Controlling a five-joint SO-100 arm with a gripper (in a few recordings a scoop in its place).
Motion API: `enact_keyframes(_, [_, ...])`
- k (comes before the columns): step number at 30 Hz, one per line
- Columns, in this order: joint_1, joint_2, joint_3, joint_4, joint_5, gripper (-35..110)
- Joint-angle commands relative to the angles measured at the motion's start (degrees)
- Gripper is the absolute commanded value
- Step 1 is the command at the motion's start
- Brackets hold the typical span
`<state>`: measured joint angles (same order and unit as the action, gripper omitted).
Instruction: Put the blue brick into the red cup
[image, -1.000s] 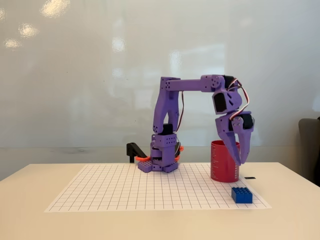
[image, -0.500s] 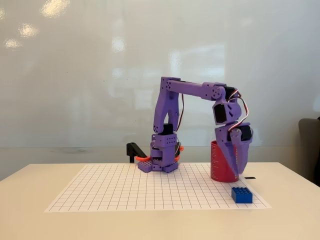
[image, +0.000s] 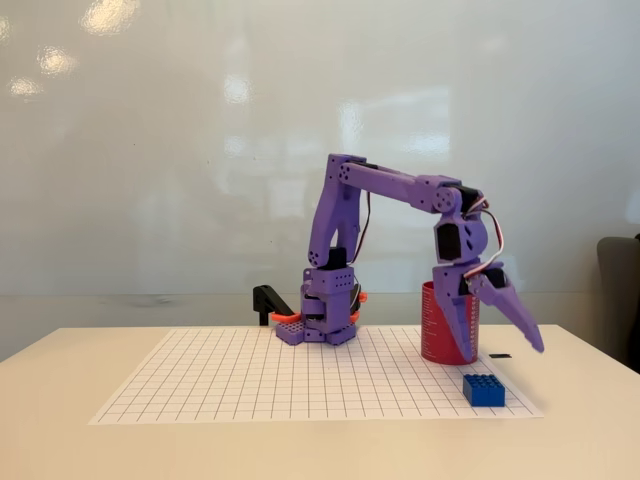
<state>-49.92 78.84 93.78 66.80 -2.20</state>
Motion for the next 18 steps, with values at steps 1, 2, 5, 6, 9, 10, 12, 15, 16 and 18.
enact_keyframes(1, [0.3,0.8,-1.0,0.3,-1.6,42])
enact_keyframes(2, [0.4,0.7,-1.1,0.1,-1.6,42])
enact_keyframes(5, [1.2,0.7,-1.8,-0.1,-2.0,42])
enact_keyframes(6, [1.5,1.1,-1.9,-0.4,-2.5,42])
enact_keyframes(9, [2.7,2.5,-1.9,-1.1,-4.4,42])
enact_keyframes(10, [3.3,2.9,-1.9,-1.2,-4.9,42])
enact_keyframes(12, [4.0,3.2,-1.9,-1.2,-6.0,42])
enact_keyframes(15, [4.3,3.2,-1.8,-1.2,-8.2,42])
enact_keyframes(16, [4.4,3.1,-1.7,-1.2,-8.5,42])
enact_keyframes(18, [4.4,2.5,-1.4,-1.1,-9.1,42])
